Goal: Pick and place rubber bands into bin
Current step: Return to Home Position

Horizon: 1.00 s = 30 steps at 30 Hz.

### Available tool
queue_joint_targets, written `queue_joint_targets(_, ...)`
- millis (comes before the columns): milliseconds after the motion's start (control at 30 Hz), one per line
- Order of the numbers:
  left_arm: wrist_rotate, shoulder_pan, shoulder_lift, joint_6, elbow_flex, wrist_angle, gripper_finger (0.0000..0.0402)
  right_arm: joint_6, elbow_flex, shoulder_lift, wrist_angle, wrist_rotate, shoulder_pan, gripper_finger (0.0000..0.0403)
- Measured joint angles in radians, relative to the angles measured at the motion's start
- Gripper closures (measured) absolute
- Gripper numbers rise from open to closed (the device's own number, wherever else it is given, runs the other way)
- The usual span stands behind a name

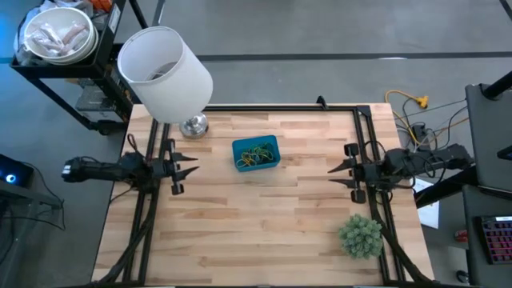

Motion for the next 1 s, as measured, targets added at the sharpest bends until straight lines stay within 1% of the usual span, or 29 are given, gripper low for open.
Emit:
queue_joint_targets(100, 0.000, 0.000, -0.040, -0.001, 0.000, -0.057, 0.0304, 0.003, 0.000, -0.046, -0.011, 0.017, 0.000, 0.0299)
queue_joint_targets(233, 0.000, 0.000, -0.042, -0.004, 0.000, -0.076, 0.0304, 0.003, 0.000, -0.114, -0.007, 0.116, 0.000, 0.0303)
queue_joint_targets(267, 0.000, 0.000, -0.042, -0.003, 0.000, -0.074, 0.0304, 0.002, 0.000, -0.131, -0.008, 0.121, -0.001, 0.0303)
queue_joint_targets(300, 0.000, 0.000, -0.038, -0.003, 0.000, -0.076, 0.0304, 0.001, 0.003, -0.148, -0.021, 0.112, -0.001, 0.0303)
queue_joint_targets(367, 0.000, 0.000, -0.032, -0.002, -0.001, -0.077, 0.0304, -0.006, 0.015, -0.179, -0.077, 0.054, -0.001, 0.0303)
queue_joint_targets(433, 0.000, 0.000, -0.033, 0.001, -0.001, -0.077, 0.0304, -0.004, 0.023, -0.206, -0.128, 0.020, -0.001, 0.0303)
queue_joint_targets(533, 0.000, 0.000, -0.033, 0.002, -0.001, -0.077, 0.0304, 0.000, 0.023, -0.238, -0.167, 0.016, -0.001, 0.0303)
queue_joint_targets(633, -0.001, 0.000, -0.036, 0.018, -0.001, -0.077, 0.0304, -0.005, 0.022, -0.256, -0.196, -0.013, -0.001, 0.0303)
queue_joint_targets(1000, -0.022, 0.000, -0.042, 0.072, -0.001, -0.077, 0.0304, -0.023, 0.074, -0.256, -0.299, -0.026, -0.001, 0.0305)
